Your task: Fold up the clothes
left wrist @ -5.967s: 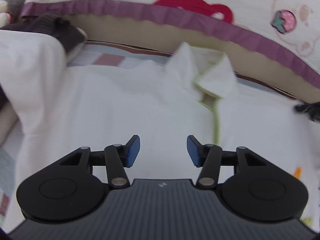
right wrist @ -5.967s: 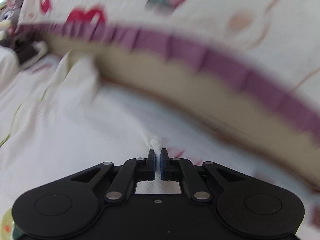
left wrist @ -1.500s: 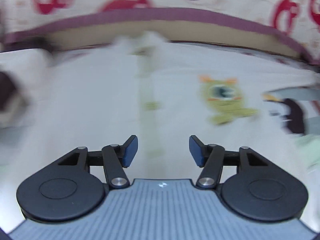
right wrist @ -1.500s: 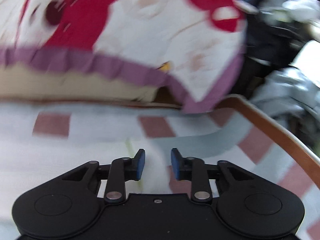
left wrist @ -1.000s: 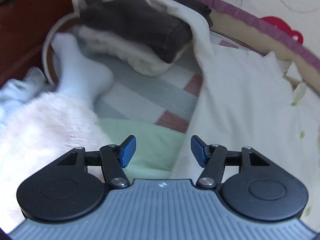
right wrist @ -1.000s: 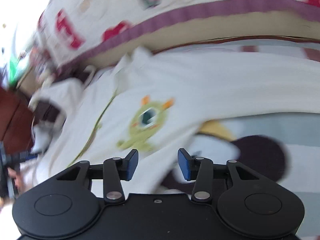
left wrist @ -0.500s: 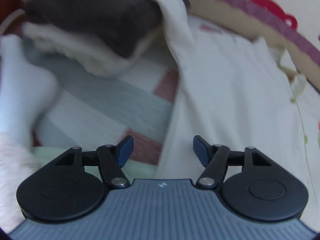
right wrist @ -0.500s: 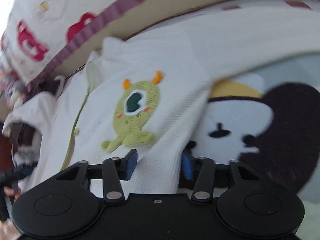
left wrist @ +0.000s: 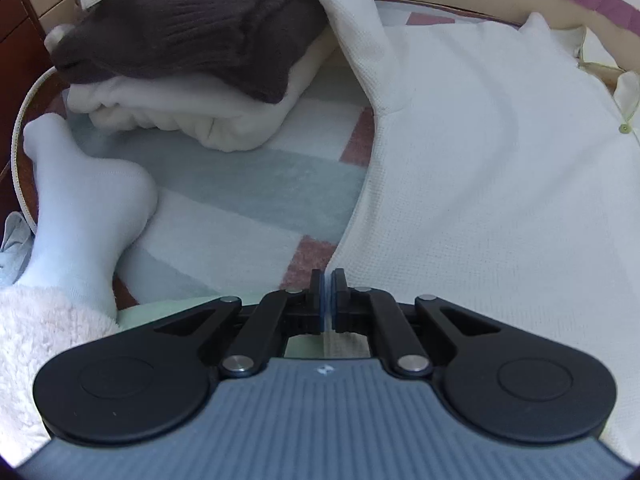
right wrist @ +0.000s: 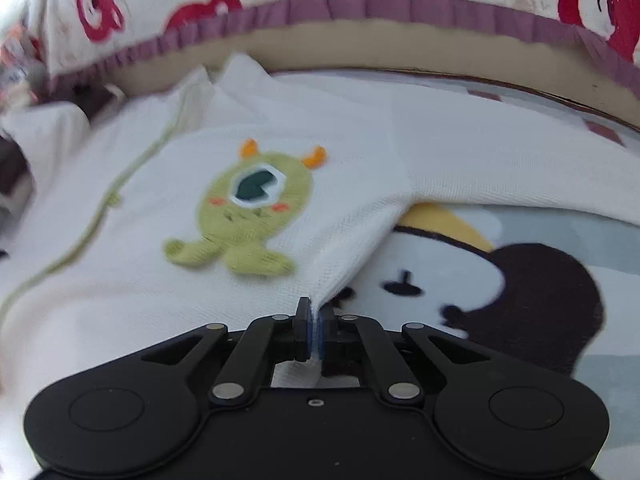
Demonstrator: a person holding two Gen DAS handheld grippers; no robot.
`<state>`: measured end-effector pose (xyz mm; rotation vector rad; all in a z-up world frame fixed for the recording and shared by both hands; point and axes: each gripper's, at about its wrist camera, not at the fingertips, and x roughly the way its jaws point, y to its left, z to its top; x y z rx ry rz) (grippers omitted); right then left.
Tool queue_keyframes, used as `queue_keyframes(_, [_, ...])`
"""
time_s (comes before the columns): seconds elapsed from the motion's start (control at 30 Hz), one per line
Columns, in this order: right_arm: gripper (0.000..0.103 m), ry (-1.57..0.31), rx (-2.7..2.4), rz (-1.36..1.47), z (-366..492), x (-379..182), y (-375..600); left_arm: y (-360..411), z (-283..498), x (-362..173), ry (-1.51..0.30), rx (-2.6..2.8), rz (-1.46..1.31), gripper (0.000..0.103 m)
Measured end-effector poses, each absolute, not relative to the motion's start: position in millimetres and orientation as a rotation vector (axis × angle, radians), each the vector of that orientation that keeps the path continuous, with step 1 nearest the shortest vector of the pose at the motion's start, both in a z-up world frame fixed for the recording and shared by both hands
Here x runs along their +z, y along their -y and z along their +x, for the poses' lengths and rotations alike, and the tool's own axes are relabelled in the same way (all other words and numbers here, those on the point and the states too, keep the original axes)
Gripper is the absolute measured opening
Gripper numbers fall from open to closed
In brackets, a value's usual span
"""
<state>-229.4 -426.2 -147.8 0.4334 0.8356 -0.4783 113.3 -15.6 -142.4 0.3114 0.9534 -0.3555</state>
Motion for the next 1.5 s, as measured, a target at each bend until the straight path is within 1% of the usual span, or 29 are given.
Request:
queue_keyframes(0.07, [0.002, -0.875, -0.497, 0.484, -227, -143, 434, 18, 114, -143, -0.946, -0.344, 0.330, 0.003])
queue_keyframes(0.13, [0.012, -0.920, -0.541, 0.445, -223, -134, 434, 18, 107, -139, -0.927, -0.316, 0.380, 0.004])
queue_keyframes(0.17, [0.015, -0.924, -0.574, 0.388, -222, -128, 431, 17, 101, -137, -0.914, -0.296, 0.411, 0.004])
queue_keyframes(0.2, [0.022, -0.921, -0.593, 0.343, -221, -122, 429, 14, 98, -133, -0.902, -0.273, 0.433, 0.004])
queue_keyframes(0.27, [0.023, -0.888, -0.591, 0.319, -219, -109, 427, 5, 96, -122, -0.879, -0.222, 0.435, 0.004])
queue_keyframes(0.3, [0.027, -0.860, -0.581, 0.322, -217, -102, 426, -1, 97, -115, -0.870, -0.217, 0.405, 0.004])
queue_keyframes(0.33, [0.028, -0.835, -0.559, 0.318, -212, -96, 423, -10, 100, -105, -0.866, -0.253, 0.310, 0.007])
queue_keyframes(0.4, [0.030, -0.796, -0.496, 0.297, -196, -86, 416, -23, 107, -87, -0.840, -0.317, 0.143, 0.009])
queue_keyframes(0.43, [0.032, -0.783, -0.457, 0.278, -185, -81, 411, -27, 112, -79, -0.810, -0.335, 0.083, 0.012])
queue_keyframes(0.5, [0.034, -0.761, -0.375, 0.246, -161, -74, 401, -33, 126, -63, -0.740, -0.352, -0.022, 0.027])
queue_keyframes(0.53, [0.036, -0.759, -0.327, 0.239, -145, -71, 396, -37, 137, -56, -0.711, -0.348, -0.080, 0.040])
queue_keyframes(0.57, [0.036, -0.758, -0.281, 0.235, -127, -69, 393, -42, 148, -48, -0.681, -0.345, -0.138, 0.044])
queue_keyframes(0.6, [0.036, -0.752, -0.240, 0.230, -109, -66, 389, -46, 160, -42, -0.653, -0.337, -0.183, 0.044])
queue_keyframes(0.67, [0.036, -0.734, -0.157, 0.219, -71, -60, 380, -52, 190, -30, -0.600, -0.307, -0.216, 0.051])
queue_keyframes(0.73, [0.036, -0.711, -0.054, 0.204, -30, -53, 369, -57, 224, -22, -0.591, -0.279, -0.242, 0.052])
queue_keyframes(0.8, [0.036, -0.691, 0.057, 0.161, 9, -50, 352, -58, 258, -18, -0.646, -0.266, -0.251, 0.052])
queue_keyframes(0.93, [0.036, -0.716, 0.157, 0.058, 69, -56, 318, -60, 301, -14, -0.686, -0.219, -0.292, 0.052])
queue_keyframes(1.0, [0.036, -0.715, 0.167, 0.075, 82, -62, 310, -61, 313, -16, -0.660, -0.206, -0.327, 0.057])
queue_keyframes(1.03, [0.036, -0.712, 0.161, 0.122, 84, -66, 311, -63, 315, -19, -0.631, -0.198, -0.363, 0.061])
queue_keyframes(1.07, [0.036, -0.710, 0.156, 0.168, 86, -69, 311, -65, 317, -26, -0.610, -0.184, -0.405, 0.067])
queue_keyframes(1.1, [0.036, -0.707, 0.150, 0.215, 88, -73, 312, -66, 322, -31, -0.614, -0.156, -0.439, 0.067])
queue_keyframes(1.17, [0.038, -0.697, 0.163, 0.264, 85, -80, 314, -67, 331, -40, -0.628, -0.101, -0.488, 0.067])
queue_keyframes(1.23, [0.044, -0.685, 0.205, 0.270, 78, -86, 316, -67, 338, -41, -0.595, -0.072, -0.487, 0.065])
queue_keyframes(1.3, [0.046, -0.682, 0.240, 0.276, 68, -89, 320, -66, 345, -42, -0.567, -0.042, -0.459, 0.048])
queue_keyframes(1.33, [0.046, -0.681, 0.249, 0.275, 63, -91, 322, -60, 350, -39, -0.567, -0.023, -0.376, 0.023])
queue_keyframes(1.37, [0.046, -0.686, 0.245, 0.269, 59, -93, 324, -55, 354, -36, -0.565, -0.015, -0.299, 0.010])
queue_keyframes(1.4, [0.046, -0.694, 0.235, 0.263, 57, -96, 327, -49, 355, -32, -0.555, -0.027, -0.234, 0.004])
queue_keyframes(1.5, [0.047, -0.729, 0.163, 0.271, 54, -106, 339, -28, 343, -14, -0.489, -0.039, -0.056, 0.002])
